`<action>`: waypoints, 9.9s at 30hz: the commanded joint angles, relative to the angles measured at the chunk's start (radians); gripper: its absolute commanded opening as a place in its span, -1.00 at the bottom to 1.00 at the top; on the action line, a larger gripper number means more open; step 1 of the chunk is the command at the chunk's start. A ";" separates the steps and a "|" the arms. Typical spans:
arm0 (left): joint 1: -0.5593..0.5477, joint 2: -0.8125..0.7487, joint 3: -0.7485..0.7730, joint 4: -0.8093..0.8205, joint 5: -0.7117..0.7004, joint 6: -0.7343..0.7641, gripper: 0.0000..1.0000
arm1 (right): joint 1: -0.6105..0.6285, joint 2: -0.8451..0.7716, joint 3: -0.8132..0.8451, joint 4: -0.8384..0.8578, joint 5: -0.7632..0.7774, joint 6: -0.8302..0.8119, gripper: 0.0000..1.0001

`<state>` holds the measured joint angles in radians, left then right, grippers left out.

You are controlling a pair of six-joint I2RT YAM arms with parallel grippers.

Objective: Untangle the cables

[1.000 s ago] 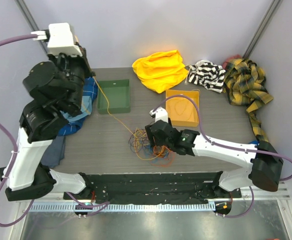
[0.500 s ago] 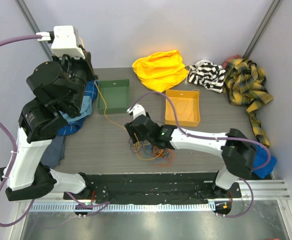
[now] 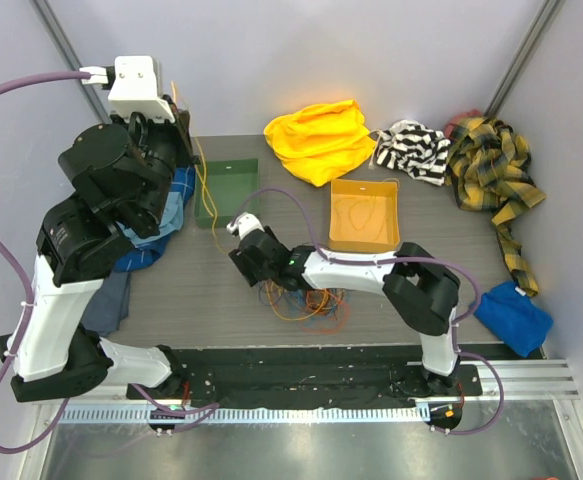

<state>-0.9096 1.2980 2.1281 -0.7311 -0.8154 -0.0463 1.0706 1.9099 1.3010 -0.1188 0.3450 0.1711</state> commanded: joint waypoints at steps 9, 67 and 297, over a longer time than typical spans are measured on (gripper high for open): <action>0.000 -0.045 -0.049 -0.004 0.021 -0.040 -0.99 | -0.005 0.136 0.210 0.016 0.061 -0.056 -0.27; 0.136 0.830 -0.011 0.553 0.937 -0.592 -1.00 | -0.597 -0.390 0.017 -0.274 0.187 0.160 -0.98; 0.134 -0.138 -0.389 0.299 0.637 -0.503 -1.00 | -0.143 -0.897 -0.537 0.068 -0.164 0.409 -0.01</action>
<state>-0.7532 1.1110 1.6035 -0.4198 -0.2340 -0.6159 0.9138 1.0420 0.7467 -0.1440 0.2249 0.5686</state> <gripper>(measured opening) 0.020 0.491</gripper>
